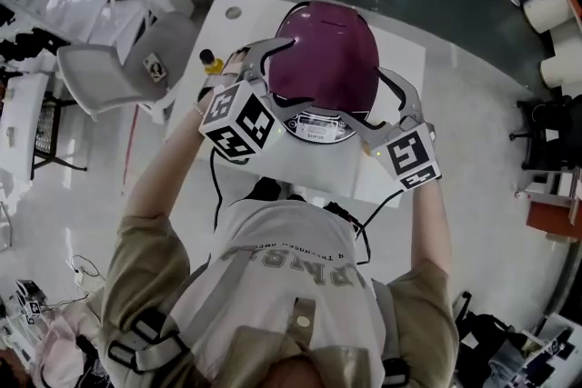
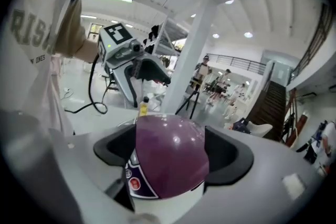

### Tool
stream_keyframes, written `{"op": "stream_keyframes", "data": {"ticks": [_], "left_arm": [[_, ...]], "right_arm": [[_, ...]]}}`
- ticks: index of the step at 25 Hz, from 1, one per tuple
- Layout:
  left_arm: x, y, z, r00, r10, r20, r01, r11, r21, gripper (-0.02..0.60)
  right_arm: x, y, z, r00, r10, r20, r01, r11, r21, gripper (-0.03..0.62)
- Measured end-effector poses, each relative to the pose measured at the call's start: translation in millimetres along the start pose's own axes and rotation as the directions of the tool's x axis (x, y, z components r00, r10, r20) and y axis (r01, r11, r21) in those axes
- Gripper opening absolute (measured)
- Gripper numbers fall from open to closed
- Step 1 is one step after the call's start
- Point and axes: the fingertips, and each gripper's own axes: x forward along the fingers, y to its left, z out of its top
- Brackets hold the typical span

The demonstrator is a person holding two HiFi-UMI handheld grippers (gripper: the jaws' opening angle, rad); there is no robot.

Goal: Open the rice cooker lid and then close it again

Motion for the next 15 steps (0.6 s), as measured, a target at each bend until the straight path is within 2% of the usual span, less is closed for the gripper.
{"op": "stream_keyframes", "data": {"ticks": [3, 6, 9, 12, 15], "left_arm": [[-12.1, 17.9, 25.0, 0.982, 0.144, 0.122, -0.132, 0.986, -0.099, 0.462], [-27.8, 30.9, 41.3, 0.948, 0.254, 0.193, -0.215, 0.955, -0.203, 0.435], [-46.3, 46.6, 56.7, 0.897, 0.361, 0.255, -0.28, 0.911, -0.304, 0.398], [-60.4, 58.6, 60.7, 0.852, 0.443, 0.279, -0.315, 0.86, -0.402, 0.35], [-75.0, 66.0, 58.3, 0.812, 0.513, 0.277, -0.326, 0.794, -0.513, 0.286]], "right_arm": [[-11.9, -20.6, 23.1, 0.98, -0.146, 0.133, 0.134, 0.987, 0.093, 0.396], [-27.9, -38.7, 39.4, 0.929, -0.281, 0.24, 0.232, 0.949, 0.213, 0.395], [-40.6, -48.2, 49.3, 0.877, -0.385, 0.289, 0.315, 0.913, 0.261, 0.389], [-52.2, -53.7, 54.7, 0.825, -0.467, 0.318, 0.365, 0.871, 0.33, 0.289], [-68.0, -62.3, 55.6, 0.749, -0.578, 0.324, 0.436, 0.799, 0.415, 0.233]]}}
